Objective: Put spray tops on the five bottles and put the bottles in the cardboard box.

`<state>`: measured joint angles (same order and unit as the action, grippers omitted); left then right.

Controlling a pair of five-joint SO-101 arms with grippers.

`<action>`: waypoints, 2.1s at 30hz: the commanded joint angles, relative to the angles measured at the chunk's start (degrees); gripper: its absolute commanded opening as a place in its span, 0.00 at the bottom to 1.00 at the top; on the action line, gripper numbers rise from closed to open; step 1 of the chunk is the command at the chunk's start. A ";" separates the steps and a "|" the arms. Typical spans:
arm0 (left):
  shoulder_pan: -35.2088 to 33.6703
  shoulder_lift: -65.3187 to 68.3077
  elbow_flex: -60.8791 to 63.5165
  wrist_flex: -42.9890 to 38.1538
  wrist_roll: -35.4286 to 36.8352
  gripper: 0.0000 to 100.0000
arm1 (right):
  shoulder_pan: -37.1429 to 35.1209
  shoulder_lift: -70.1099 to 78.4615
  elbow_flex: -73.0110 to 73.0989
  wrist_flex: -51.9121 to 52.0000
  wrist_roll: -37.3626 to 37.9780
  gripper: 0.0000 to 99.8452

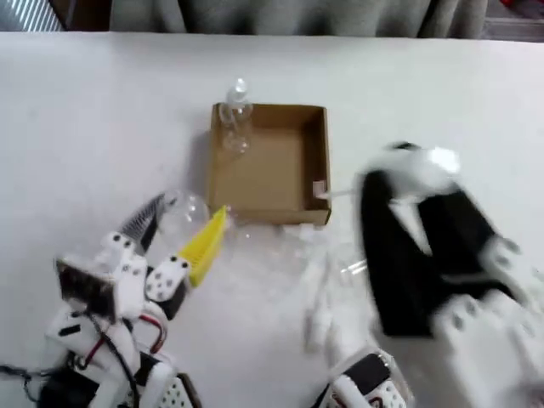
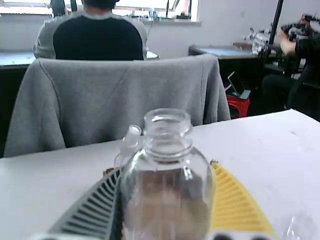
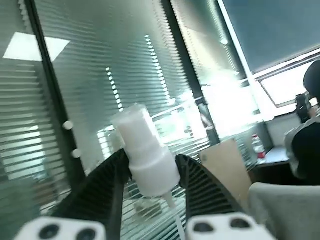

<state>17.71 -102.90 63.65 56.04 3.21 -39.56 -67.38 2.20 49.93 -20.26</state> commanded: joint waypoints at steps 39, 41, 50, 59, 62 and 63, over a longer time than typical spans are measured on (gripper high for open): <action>0.57 -1.71 1.23 0.18 -2.90 0.02 | -17.63 20.70 -8.35 -1.54 2.64 0.02; 0.57 -1.71 1.23 0.18 -2.90 0.02 | -17.63 20.79 -8.26 -1.80 2.55 0.02; 0.57 -1.71 1.14 0.35 -2.90 0.02 | -17.71 20.26 -0.88 -7.87 2.46 0.02; 0.57 -1.71 1.14 0.35 -2.90 0.02 | -18.33 20.26 1.41 -8.31 0.35 0.02; 0.57 -1.71 1.14 0.35 -2.90 0.02 | -18.15 20.18 3.25 -7.96 0.35 0.02; 0.57 -1.71 1.14 0.35 -2.90 0.02 | -17.71 20.09 3.96 -7.96 0.35 0.02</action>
<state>18.07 -104.66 65.23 56.92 0.84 -57.41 -46.11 5.63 43.08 -19.47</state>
